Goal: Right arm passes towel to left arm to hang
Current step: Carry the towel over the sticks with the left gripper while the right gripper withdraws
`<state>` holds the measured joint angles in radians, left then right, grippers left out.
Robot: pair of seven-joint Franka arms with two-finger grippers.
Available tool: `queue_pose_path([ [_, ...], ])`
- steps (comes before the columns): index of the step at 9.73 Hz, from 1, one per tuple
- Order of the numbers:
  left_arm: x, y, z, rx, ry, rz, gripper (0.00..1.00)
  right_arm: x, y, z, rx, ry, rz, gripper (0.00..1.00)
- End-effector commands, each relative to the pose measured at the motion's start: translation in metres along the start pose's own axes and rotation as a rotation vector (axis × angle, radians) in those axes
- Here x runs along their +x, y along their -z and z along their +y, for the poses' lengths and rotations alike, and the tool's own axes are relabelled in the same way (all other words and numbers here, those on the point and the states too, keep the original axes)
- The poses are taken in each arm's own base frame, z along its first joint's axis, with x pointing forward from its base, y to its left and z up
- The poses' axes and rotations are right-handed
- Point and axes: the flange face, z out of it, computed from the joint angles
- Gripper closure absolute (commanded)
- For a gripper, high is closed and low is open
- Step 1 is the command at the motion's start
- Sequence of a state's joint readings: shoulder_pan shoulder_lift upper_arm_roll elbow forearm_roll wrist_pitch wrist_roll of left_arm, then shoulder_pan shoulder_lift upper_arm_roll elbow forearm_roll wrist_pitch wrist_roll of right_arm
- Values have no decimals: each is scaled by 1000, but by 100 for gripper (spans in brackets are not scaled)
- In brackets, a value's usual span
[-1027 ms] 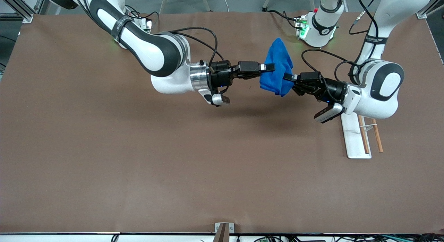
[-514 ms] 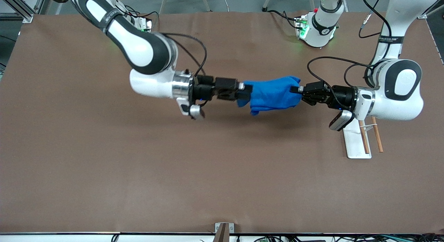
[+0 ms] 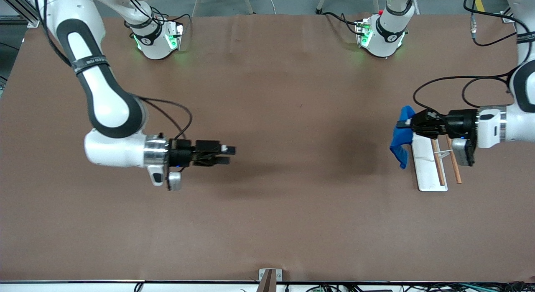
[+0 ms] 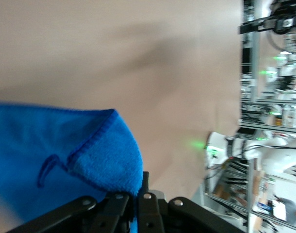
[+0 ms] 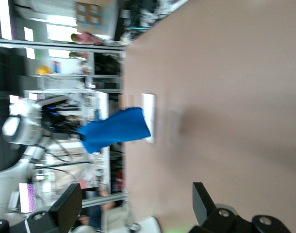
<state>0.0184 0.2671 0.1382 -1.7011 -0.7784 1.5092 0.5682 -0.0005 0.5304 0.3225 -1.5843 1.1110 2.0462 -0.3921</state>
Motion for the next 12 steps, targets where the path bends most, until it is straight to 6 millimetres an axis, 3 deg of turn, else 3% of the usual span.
queue_pose_path([
  [1, -12, 19, -59, 57, 91, 16, 100, 2, 37, 3, -214, -20, -20, 0],
  [2, -18, 33, -75, 129, 114, 34, 100, 2, 64, 4, -342, 2, -11, 0],
  [3, -16, 33, -89, 184, 131, 45, 100, 3, 92, 12, -482, 43, -16, 0],
  [5, -30, 53, -129, 267, 177, 66, 100, -3, 155, 29, -695, -29, -11, 0],
  [7, -45, 77, -169, 354, 163, 111, 100, -8, 195, 35, -892, -80, 10, 0],
  [9, -71, 99, -210, 399, 118, 116, 100, -19, 250, 22, -1029, -86, 71, 0],
  [10, -77, 103, -221, 414, 131, 121, 100, -25, 269, 9, -1117, -85, 92, 0],
  [11, -78, 102, -229, 422, 140, 117, 100, -38, 291, -16, -1180, -160, 158, 0],
  [12, -82, 118, -242, 452, 144, 128, 100, -53, 312, -32, -1185, -192, 165, 0],
])
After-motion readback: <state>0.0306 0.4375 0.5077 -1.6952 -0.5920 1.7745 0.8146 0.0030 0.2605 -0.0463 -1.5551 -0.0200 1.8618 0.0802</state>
